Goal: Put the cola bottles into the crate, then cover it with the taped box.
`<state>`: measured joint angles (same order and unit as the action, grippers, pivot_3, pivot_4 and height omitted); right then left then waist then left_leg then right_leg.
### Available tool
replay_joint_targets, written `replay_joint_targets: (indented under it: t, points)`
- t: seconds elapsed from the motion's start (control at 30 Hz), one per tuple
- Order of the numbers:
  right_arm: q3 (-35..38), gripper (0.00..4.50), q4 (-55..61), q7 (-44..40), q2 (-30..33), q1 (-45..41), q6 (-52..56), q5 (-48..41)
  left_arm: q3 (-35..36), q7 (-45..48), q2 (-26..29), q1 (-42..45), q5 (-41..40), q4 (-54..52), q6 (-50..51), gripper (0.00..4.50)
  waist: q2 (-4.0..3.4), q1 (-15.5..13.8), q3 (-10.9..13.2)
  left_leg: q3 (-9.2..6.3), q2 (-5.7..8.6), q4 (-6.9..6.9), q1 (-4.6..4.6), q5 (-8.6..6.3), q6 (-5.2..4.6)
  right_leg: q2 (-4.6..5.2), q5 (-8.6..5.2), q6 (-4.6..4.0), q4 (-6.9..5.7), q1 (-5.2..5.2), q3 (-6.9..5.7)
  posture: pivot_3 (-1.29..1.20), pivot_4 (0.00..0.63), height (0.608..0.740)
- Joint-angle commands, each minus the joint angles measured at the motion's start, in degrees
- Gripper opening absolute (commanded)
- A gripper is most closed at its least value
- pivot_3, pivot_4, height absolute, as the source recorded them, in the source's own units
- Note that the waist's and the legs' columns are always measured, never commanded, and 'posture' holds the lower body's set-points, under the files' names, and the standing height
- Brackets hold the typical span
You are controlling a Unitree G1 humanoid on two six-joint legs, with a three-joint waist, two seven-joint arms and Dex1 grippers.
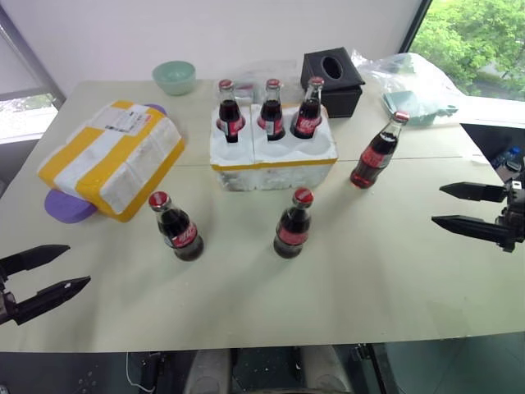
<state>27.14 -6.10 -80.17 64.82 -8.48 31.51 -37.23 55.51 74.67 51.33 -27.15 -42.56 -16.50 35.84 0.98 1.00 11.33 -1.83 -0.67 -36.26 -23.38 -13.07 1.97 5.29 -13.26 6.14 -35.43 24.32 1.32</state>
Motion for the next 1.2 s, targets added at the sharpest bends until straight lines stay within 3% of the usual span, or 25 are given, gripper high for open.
replay_joint_targets:
  t: [0.03, 0.73, 0.93, 1.2]
  points:
    - [1.61, 4.50, 0.68, -0.18, -0.28, -0.07, -0.66, -0.61, 1.78, -0.13, 1.29, 0.50, -0.66, 0.33, -0.53, 4.45, 0.00, 0.00, 0.00, 0.00, -0.02, 0.00, 0.00, 0.00, 0.00, -0.01, 0.00, 0.00, 0.00, 0.00, 0.00, 0.00, 0.150, 0.739]
    - [2.66, 4.50, 0.53, 0.27, 0.13, 0.48, 0.23, -0.69, -0.64, -0.78, 3.82, 3.74, -3.87, -1.20, 3.36, 4.45, 0.00, 0.05, 0.00, 0.01, -0.15, 0.00, 0.01, 0.00, 0.00, -0.15, 0.04, -0.07, 0.00, 0.00, 0.01, 0.00, 0.150, 0.739]
    - [3.22, 4.50, 1.87, -1.25, 1.56, -0.58, 3.76, -2.86, -6.32, 1.27, 4.16, 4.53, -3.95, -3.79, 2.23, 4.45, -0.02, 0.04, -0.01, 0.02, -0.17, 0.00, 0.02, 0.00, 0.00, -0.18, 0.05, -0.09, 0.00, 0.00, 0.03, 0.00, 0.150, 0.739]
    - [5.34, 4.50, 9.44, -0.55, 1.87, 0.16, 9.37, -7.04, -23.09, -1.25, 3.94, 16.01, -0.33, -2.14, -1.53, 4.45, -0.04, -0.19, -0.02, 0.01, -0.20, -0.02, 0.01, 0.00, 0.00, -0.24, 0.07, -0.11, -0.04, 0.00, 0.05, 0.00, 0.150, 0.739]
